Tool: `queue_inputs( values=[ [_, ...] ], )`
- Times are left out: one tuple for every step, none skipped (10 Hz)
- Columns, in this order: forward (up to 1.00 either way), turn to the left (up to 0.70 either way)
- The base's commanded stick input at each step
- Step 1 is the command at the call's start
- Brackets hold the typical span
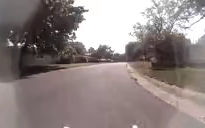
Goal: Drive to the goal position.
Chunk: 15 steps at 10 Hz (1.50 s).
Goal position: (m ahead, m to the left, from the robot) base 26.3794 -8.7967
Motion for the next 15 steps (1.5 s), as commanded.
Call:
queue_inputs(
  values=[
    [0.69, 0.03],
    [0.69, 0.03],
    [0.69, 0.03],
    [0.69, 0.03],
    [0.69, 0.03],
    [0.69, 0.03],
    [0.69, 0.02],
    [0.69, -0.15],
    [0.69, -0.35],
    [0.69, -0.28],
    [0.70, -0.12],
    [0.70, 0.03],
    [0.69, 0.03],
    [0.69, 0.03],
    [0.69, 0.03]
  ],
)
